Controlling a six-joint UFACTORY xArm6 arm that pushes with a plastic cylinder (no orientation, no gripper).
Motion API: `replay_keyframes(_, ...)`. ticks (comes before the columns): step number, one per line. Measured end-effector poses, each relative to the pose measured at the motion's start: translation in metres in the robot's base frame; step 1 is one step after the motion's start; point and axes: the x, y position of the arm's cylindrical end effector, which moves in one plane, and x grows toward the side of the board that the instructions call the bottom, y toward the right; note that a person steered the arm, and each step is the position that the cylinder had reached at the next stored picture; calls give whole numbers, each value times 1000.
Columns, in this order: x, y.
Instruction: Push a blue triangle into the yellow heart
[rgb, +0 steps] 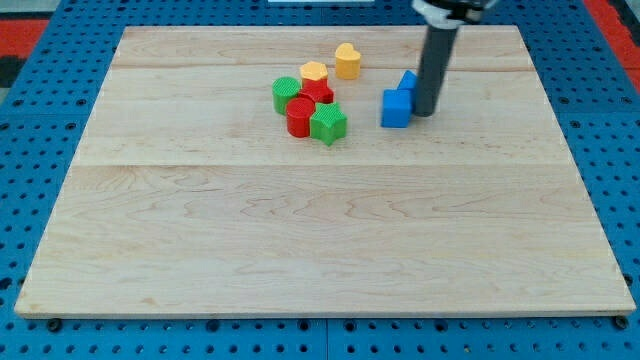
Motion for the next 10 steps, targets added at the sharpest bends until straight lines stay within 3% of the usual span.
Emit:
replay_keyframes(2, -12, -48)
replay_keyframes(6, -29, 96)
replay_keyframes(7, -38, 105)
replay_keyframes(9, -40, 44)
replay_keyframes(10, -63, 46)
